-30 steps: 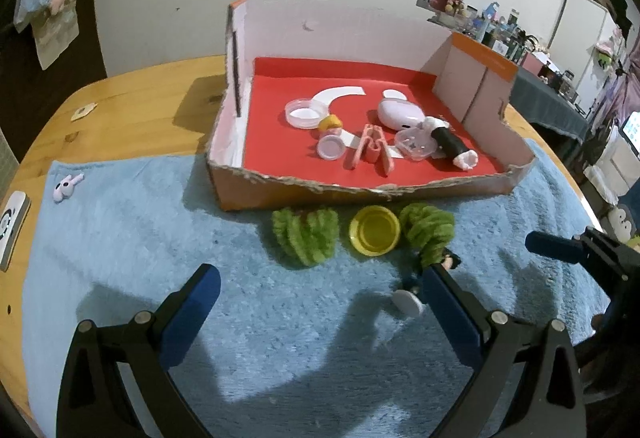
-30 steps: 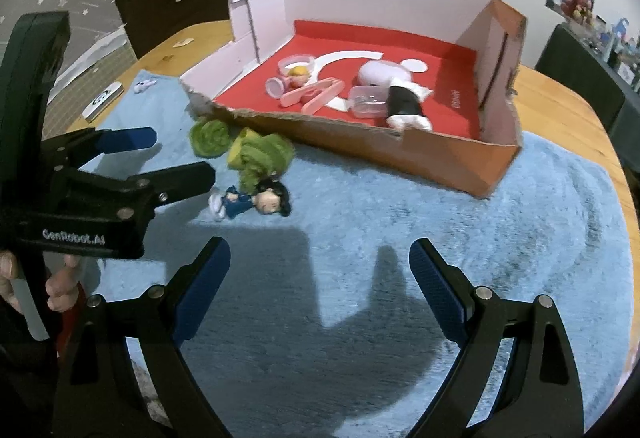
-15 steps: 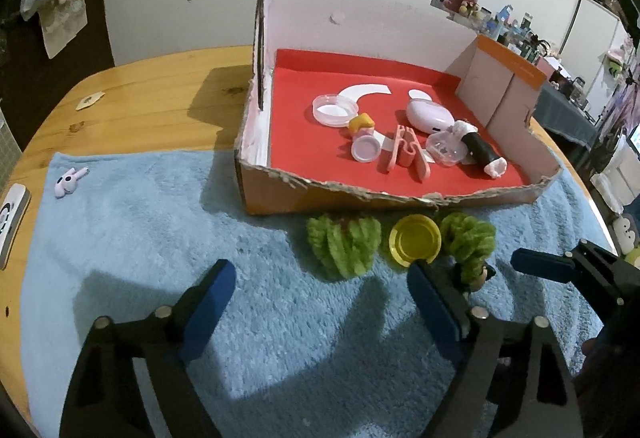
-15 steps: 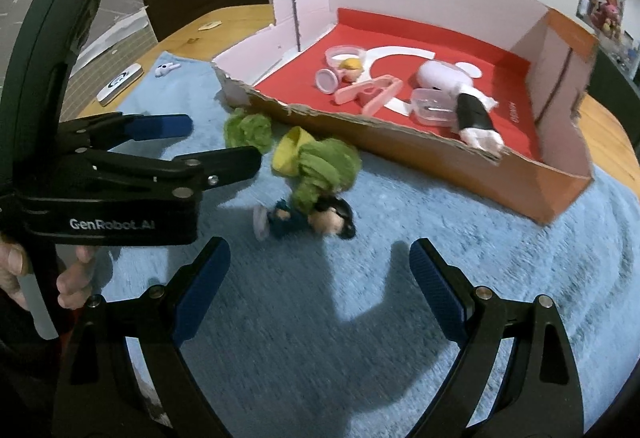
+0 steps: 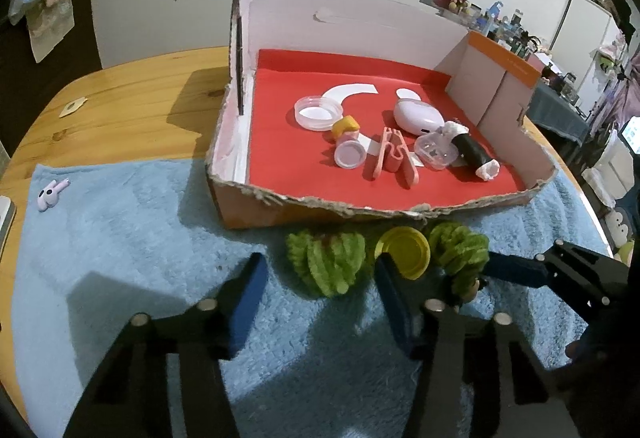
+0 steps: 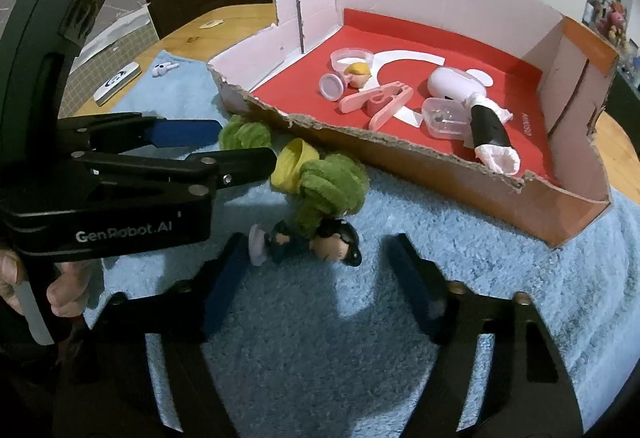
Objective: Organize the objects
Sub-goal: 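Grasp the green leafy plush with the left gripper while the right gripper grasps the black-haired figurine, then lift the green plush and figurine and carry them toward the box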
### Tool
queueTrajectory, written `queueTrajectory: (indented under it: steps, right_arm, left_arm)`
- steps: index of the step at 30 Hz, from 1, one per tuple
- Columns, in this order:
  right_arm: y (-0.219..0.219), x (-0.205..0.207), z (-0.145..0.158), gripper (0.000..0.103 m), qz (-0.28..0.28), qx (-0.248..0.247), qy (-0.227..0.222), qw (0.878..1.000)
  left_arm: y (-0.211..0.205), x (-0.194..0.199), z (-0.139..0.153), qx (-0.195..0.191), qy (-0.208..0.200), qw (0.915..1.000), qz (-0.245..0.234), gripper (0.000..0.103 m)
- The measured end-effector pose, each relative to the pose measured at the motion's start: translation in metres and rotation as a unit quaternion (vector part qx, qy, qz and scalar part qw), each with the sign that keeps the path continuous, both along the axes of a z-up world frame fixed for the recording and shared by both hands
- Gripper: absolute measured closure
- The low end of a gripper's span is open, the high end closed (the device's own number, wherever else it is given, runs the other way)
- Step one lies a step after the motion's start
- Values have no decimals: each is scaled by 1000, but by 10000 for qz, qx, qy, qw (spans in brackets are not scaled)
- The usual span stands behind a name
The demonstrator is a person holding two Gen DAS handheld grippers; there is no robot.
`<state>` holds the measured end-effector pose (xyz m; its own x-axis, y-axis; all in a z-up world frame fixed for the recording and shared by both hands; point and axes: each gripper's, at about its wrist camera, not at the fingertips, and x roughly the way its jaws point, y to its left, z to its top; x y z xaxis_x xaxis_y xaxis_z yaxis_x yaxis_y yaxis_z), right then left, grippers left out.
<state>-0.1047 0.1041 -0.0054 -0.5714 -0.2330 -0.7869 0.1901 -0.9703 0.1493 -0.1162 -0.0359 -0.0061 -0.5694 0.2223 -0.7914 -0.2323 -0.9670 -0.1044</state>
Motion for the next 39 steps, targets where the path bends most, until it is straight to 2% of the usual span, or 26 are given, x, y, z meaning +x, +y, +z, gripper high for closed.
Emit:
queueTrajectory:
  steps: [1,2,5,10,28,39]
  right_arm:
    - [2,0,1,49,-14,-86,5,10000]
    - [3,0,1,52,-7,-146,-3,9999]
    - [3,2,2,52,-7,-167,-4,9999]
    - [6,7,3,52,-7,-264,10,9996]
    - [17,37,12,52,-170,-447,96,9988]
    - [21,45,21,52,-229,-543,209,9980]
  left_arm:
    - [1,-1,0,21,-2,10000,-7,55]
    - [1,-1,0,34,-4,10000,-8,57]
    - [1,-1,0,77,1,10000,-5,66]
    - [4,2,1,8,43,10000,-50,68]
    - [7,38,3,164,22,9995,-257,68]
    - [10,49,15,262,142,9990,-326,68]
